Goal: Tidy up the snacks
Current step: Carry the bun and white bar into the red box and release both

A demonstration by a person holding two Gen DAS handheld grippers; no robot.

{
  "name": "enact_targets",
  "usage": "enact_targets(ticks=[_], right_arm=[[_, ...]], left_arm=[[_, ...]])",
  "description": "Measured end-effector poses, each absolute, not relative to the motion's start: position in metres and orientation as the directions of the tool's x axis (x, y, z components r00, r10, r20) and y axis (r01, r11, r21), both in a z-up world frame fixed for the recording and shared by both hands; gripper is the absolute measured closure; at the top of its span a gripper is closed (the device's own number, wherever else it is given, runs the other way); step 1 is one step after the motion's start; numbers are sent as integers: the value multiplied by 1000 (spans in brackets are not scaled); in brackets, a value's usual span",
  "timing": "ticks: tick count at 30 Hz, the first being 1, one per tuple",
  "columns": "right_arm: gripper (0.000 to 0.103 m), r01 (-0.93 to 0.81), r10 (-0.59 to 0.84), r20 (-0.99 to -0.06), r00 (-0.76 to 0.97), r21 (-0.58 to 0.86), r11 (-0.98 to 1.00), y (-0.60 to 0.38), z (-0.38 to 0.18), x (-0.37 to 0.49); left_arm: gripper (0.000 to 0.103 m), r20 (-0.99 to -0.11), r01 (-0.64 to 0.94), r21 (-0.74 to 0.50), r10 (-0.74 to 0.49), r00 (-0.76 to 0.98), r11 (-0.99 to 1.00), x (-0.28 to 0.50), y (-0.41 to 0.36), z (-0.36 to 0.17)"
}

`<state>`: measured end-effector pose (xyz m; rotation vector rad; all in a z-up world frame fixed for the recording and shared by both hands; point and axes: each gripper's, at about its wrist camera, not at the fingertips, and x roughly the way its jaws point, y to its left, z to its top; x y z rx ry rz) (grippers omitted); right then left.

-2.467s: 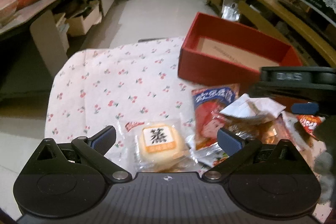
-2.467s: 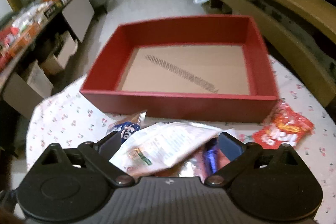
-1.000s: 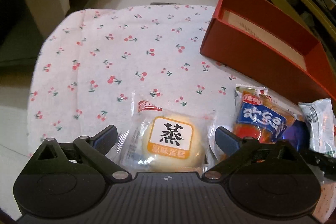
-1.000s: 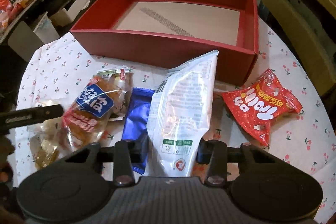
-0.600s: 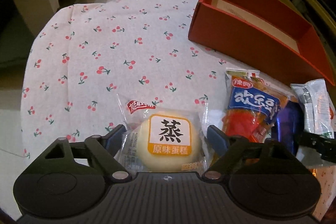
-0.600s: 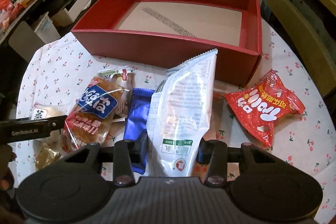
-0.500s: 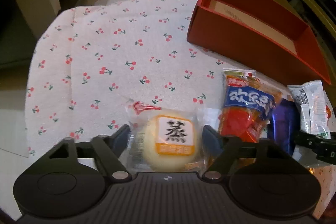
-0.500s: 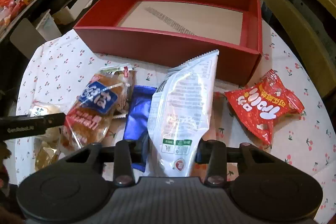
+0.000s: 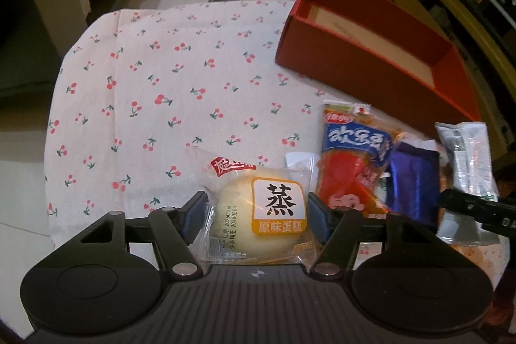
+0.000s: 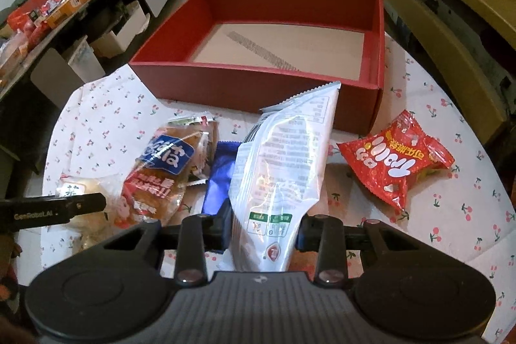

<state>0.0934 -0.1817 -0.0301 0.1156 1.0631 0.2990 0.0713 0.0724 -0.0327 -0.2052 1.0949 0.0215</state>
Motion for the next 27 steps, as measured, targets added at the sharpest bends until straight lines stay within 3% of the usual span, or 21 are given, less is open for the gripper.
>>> enact_targets(ticks=[13,27], right_arm=[[58,-190,328,-808,489,269,944,-183,-16,94],[58,-180,327,-750,575,273,945,-182,9,111]], left_arm=[[33,-848,-66,-202,-140,512,977,73,53,-9],[33,-795,14,-148,-127,593,989,110,19,12]])
